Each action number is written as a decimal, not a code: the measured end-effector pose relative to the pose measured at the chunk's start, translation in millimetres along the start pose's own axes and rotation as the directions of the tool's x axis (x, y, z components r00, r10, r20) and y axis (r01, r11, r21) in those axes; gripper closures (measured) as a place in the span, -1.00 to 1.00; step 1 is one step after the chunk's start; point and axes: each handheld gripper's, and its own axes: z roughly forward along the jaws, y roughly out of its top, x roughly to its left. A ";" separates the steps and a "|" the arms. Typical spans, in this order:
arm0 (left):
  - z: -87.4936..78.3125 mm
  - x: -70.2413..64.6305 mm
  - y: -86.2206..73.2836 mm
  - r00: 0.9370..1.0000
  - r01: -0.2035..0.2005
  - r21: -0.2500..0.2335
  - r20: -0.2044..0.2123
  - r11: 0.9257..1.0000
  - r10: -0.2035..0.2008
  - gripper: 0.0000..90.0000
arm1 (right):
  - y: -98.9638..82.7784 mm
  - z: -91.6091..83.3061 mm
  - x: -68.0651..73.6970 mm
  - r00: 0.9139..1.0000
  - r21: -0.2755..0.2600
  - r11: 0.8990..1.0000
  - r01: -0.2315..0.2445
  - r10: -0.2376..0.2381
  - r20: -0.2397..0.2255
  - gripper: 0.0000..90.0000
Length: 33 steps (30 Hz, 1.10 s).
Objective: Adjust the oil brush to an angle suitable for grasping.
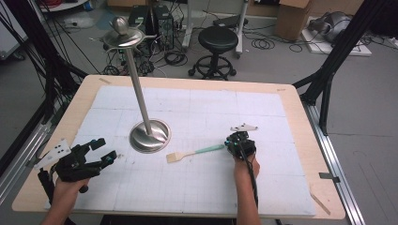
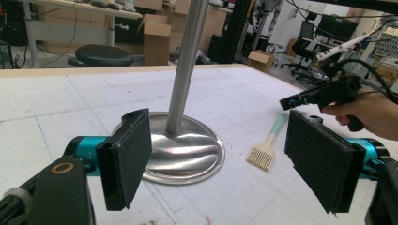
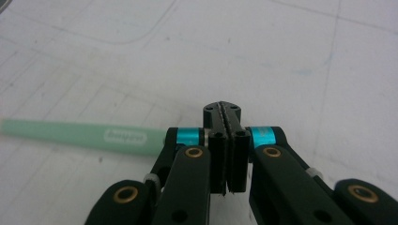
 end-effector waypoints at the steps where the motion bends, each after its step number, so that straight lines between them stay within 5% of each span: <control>1: 0.2 -0.5 -0.1 1.000 -0.002 0.000 0.001 1.000 0.002 -0.47 | -2.9 -2.3 -0.3 1.000 0.003 1.000 0.005 -0.005 -0.005 0.99; 7: -0.8 -0.8 0.2 1.000 0.000 -0.006 -0.005 1.000 0.000 -0.46 | -10.5 0.1 5.2 0.999 -0.003 1.000 -0.007 0.007 -0.052 0.99; 17: 0.3 -0.5 -0.4 1.000 -0.004 0.002 -0.009 1.000 0.004 -0.46 | -0.5 12.5 12.5 0.998 -0.015 1.000 0.007 -0.008 -0.065 0.99; 33: -0.3 0.3 -0.5 1.000 -0.014 0.014 -0.015 1.000 0.014 -0.45 | 15.5 29.8 54.4 0.975 -0.037 0.989 0.141 -0.146 -0.168 0.98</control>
